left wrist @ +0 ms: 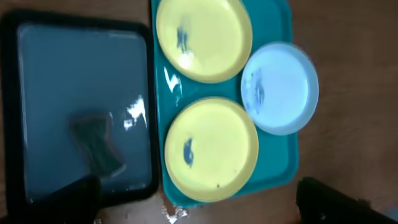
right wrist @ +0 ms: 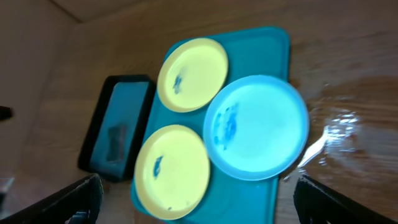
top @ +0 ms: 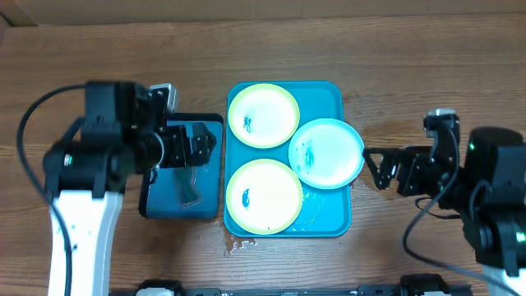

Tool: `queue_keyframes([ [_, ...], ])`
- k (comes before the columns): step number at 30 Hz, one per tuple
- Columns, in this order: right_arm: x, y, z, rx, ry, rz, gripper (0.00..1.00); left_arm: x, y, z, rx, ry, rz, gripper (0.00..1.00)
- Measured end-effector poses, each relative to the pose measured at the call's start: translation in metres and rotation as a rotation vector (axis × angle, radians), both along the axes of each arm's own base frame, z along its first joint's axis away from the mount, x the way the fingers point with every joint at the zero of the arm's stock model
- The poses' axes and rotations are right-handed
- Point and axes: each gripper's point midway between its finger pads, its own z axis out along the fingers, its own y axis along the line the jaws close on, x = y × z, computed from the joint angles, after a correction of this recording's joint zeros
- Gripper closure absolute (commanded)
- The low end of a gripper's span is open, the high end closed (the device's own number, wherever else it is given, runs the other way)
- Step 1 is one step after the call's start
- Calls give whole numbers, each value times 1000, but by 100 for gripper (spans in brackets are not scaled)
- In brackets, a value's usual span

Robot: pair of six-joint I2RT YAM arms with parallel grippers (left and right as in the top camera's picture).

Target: Clean dirty plates on tray and stack at the side

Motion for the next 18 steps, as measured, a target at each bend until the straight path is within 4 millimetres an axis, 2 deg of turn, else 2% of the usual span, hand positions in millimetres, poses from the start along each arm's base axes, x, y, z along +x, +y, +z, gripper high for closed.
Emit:
queue_keyframes([
  [1, 0, 3, -3, 15, 22, 9, 0, -2, -1, -7, -6, 43, -2, 0],
  [5, -4, 3, -23, 26, 148, -1, 10, -9, -5, -30, -23, 192, -15, 23],
  [8, -7, -6, -50, -21, 274, -69, 19, -13, -5, -42, -17, 258, -27, 26],
  [11, -13, -8, -81, -71, 388, -102, 23, -10, -2, -48, 27, 260, -29, 27],
  [12, -17, -5, -98, -94, 439, -100, 26, -8, -2, -50, 46, 251, -32, 28],
  [15, -24, 6, -123, -130, 512, -76, 30, -7, -12, -66, 120, 241, -64, 28],
  [18, -32, 23, -140, -163, 548, -21, 31, -15, -14, -89, 213, 282, -37, 25],
])
